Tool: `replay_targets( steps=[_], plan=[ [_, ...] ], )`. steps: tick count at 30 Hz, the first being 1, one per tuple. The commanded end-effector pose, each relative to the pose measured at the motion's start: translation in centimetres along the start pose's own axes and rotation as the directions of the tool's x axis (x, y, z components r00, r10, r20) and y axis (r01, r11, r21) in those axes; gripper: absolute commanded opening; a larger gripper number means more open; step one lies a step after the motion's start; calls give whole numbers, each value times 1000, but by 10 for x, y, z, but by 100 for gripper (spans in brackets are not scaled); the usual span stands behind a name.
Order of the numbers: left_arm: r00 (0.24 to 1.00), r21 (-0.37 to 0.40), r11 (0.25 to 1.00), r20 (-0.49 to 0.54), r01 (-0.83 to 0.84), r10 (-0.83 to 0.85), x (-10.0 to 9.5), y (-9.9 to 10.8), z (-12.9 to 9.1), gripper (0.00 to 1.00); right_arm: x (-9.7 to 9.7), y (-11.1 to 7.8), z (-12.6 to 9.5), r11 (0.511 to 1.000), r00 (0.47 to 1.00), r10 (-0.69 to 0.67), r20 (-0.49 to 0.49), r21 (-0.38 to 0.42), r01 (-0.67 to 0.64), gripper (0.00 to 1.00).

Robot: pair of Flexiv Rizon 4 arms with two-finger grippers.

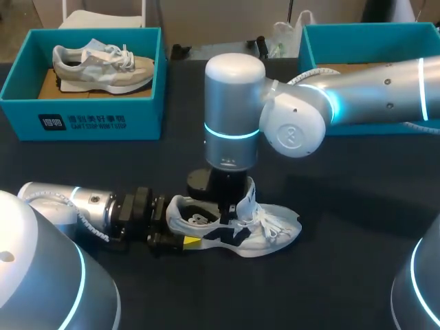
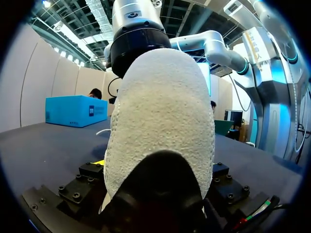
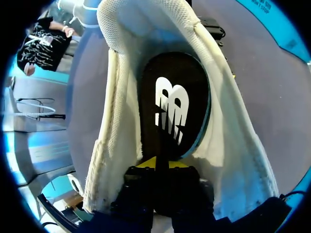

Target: Take the shoe out of the shoebox, open the shoe tongue, remove and reinsert the insole, then place the shoe into the shoebox

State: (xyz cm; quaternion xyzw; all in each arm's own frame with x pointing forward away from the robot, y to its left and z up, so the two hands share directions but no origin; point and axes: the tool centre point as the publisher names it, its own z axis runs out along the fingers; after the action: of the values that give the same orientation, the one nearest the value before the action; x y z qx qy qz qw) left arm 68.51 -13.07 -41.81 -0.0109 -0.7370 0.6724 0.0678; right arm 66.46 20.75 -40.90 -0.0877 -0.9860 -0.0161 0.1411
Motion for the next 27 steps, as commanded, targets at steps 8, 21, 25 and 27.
replay_targets(
  steps=[8,21,25,27],
  plan=[
    [1000,0,1000,4,2,-2,-3,-2,1,0,24,-5,1,994,998,-36,46,-103,40,0],
    [1000,0,1000,4,2,-2,-3,-2,1,0,22,8,-37,974,987,-83,137,-198,110,0],
    [1000,0,1000,4,2,-2,-3,-2,1,0,20,12,-42,961,983,-102,151,-241,137,0],
    [1000,0,1000,4,2,-2,-3,-2,1,0,19,12,-43,953,981,-111,159,-263,150,0]
  ],
)
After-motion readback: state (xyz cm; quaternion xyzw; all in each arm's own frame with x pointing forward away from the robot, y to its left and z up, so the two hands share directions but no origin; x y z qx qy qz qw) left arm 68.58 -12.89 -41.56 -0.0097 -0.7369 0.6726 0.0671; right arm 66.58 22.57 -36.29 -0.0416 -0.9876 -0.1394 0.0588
